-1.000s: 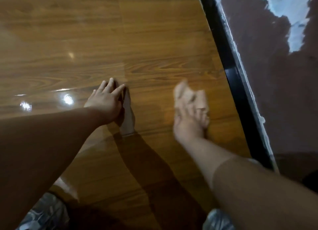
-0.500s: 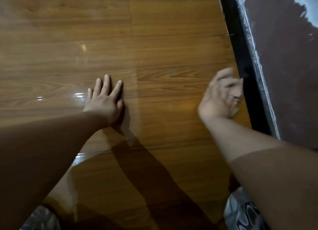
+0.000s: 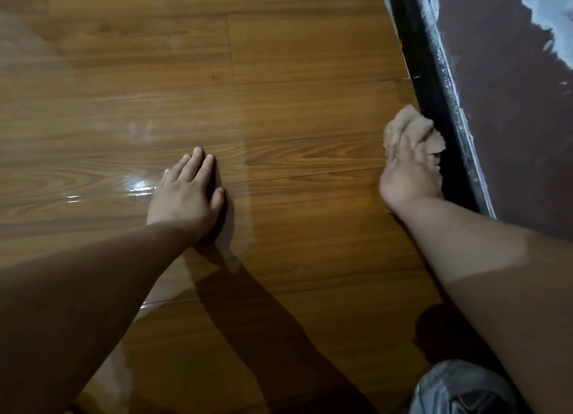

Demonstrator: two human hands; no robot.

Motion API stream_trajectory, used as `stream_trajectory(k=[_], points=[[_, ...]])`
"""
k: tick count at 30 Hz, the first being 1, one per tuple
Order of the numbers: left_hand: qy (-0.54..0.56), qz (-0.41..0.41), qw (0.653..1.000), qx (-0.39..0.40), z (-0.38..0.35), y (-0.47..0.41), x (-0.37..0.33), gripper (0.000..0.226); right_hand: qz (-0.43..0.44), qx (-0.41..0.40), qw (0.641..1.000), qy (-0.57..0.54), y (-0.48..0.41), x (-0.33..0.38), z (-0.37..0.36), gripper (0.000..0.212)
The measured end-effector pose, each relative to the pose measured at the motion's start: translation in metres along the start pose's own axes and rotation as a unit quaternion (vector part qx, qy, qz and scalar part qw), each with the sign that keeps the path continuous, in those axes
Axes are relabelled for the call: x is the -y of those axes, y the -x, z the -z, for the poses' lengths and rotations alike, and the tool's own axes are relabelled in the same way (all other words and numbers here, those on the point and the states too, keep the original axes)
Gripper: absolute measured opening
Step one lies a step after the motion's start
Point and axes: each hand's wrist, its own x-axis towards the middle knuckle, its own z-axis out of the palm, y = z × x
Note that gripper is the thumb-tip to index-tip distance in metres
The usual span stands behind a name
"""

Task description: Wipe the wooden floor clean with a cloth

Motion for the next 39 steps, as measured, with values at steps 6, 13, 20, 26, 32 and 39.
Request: stream_trajectory(k=[6,13,20,26,32,39], points=[[0.067,0.008,0.997,-0.024,0.009,0.005,-0.002,0.056,0.324,0.106,0.94,0.017,0.062,0.122,-0.04,0.058],[0.048,0.114,0.991,-0.046,0.011,0.003,0.028,0.056,0.263,0.032,0.964,0.021,0.005,0.051,-0.011,0.048],[0.094,0.122,0.986,-0.057,0.008,0.008,0.047,0.054,0.026,0.068,0.997,-0.019,0.003,0.115,-0.001,0.049],[0.15,0.059,0.975,-0.153,0.014,-0.001,0.035,0.054,0.431,0.16,0.87,-0.178,0.076,0.2,-0.021,0.049],[0.039,-0.041,0.998,0.003,0.008,-0.035,-0.004,0.073,0.184,-0.006,0.974,-0.132,0.032,0.119,-0.011,0.047],[0.021,0.23,0.968,-0.102,-0.009,-0.022,0.102,0.054,0.194,0.004,0.977,-0.083,0.041,0.12,-0.028,0.048]])
